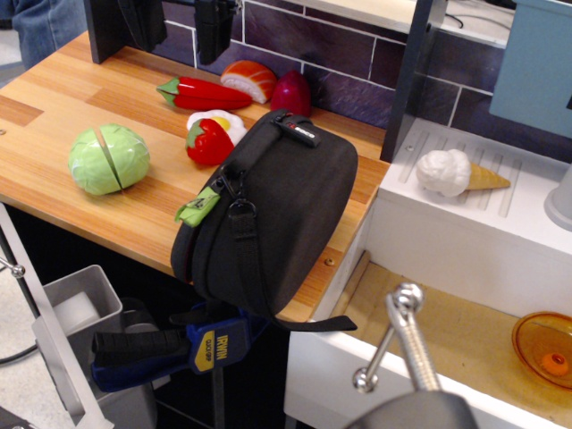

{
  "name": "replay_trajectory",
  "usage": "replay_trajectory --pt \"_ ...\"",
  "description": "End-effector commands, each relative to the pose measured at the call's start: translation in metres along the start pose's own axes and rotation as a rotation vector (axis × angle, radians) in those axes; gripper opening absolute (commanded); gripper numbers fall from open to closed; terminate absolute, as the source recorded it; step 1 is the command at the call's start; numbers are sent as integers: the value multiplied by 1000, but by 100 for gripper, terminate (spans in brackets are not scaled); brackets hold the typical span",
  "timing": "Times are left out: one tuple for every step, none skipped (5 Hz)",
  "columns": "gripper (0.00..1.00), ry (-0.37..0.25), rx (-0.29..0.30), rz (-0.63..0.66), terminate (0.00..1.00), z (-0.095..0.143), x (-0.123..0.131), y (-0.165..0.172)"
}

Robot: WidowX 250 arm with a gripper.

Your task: Zip zipper bag

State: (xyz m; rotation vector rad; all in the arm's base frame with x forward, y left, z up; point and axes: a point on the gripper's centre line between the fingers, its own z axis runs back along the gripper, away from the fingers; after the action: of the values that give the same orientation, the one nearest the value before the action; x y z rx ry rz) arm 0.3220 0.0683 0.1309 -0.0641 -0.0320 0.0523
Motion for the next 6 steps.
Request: replay_trajectory --pt "100 0 0 0 0 0 0 0" --pt "100 18 -66 -107 0 19 -35 -13" --pt "100 29 -122 -203 0 35 -67 -27" --pt "100 87 -132 -274 0 33 -93 -40" --pt "100 79 -80 -312 0 20 -114 -47" --pt "100 79 -81 -342 0 9 -125 -49"
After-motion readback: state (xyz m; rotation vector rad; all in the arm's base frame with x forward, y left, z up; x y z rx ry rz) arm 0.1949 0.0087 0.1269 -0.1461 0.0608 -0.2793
